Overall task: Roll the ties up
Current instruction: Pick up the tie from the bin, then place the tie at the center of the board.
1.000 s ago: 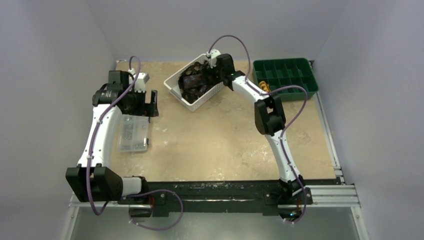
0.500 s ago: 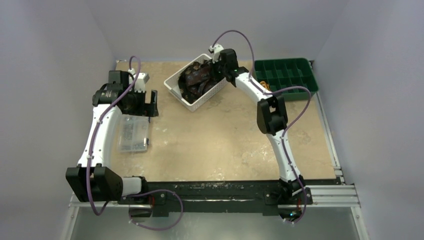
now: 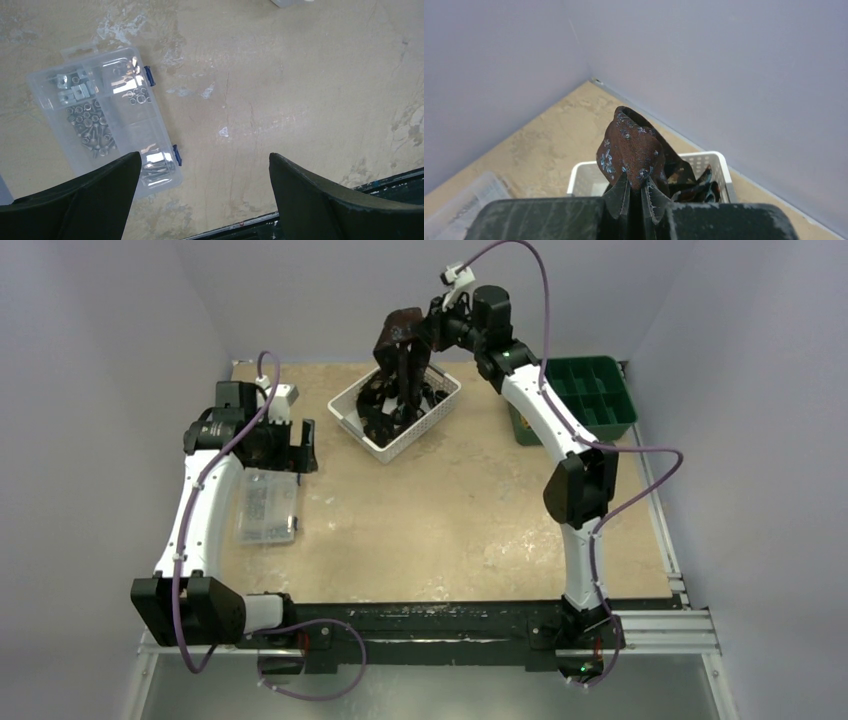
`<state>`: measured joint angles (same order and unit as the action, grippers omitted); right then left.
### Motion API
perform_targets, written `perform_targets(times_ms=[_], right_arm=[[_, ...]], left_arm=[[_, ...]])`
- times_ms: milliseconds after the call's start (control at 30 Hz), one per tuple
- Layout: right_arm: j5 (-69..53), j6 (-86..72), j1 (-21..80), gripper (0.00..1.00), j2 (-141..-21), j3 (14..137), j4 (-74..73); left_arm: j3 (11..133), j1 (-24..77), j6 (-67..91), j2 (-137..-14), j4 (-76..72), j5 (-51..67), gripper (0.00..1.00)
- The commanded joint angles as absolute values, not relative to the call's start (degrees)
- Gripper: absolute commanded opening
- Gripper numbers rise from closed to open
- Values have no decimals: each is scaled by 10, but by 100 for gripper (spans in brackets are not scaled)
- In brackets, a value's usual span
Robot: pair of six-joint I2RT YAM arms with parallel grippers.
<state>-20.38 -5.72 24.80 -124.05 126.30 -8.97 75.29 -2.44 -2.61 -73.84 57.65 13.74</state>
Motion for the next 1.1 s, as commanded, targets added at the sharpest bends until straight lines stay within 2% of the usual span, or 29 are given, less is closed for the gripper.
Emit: perform_targets(times_ms=[0, 500, 800, 900, 1067], right_arm=[[-239, -85, 247, 0, -1206, 1265, -64], [-259, -101, 238, 0, -1078, 1270, -92], [-244, -185, 238, 0, -990, 1243, -109], [-245, -216, 240, 0, -932, 1153, -96], [-200, -260, 251, 0, -814, 917, -46]], left_arm=[[773, -21, -28, -722, 555, 156, 100], [788, -21, -22, -719, 539, 189, 100], [756, -21, -47, -669, 479, 255, 100], [736, -21, -63, -652, 463, 290, 100], [713, -22, -81, -642, 468, 317, 100]])
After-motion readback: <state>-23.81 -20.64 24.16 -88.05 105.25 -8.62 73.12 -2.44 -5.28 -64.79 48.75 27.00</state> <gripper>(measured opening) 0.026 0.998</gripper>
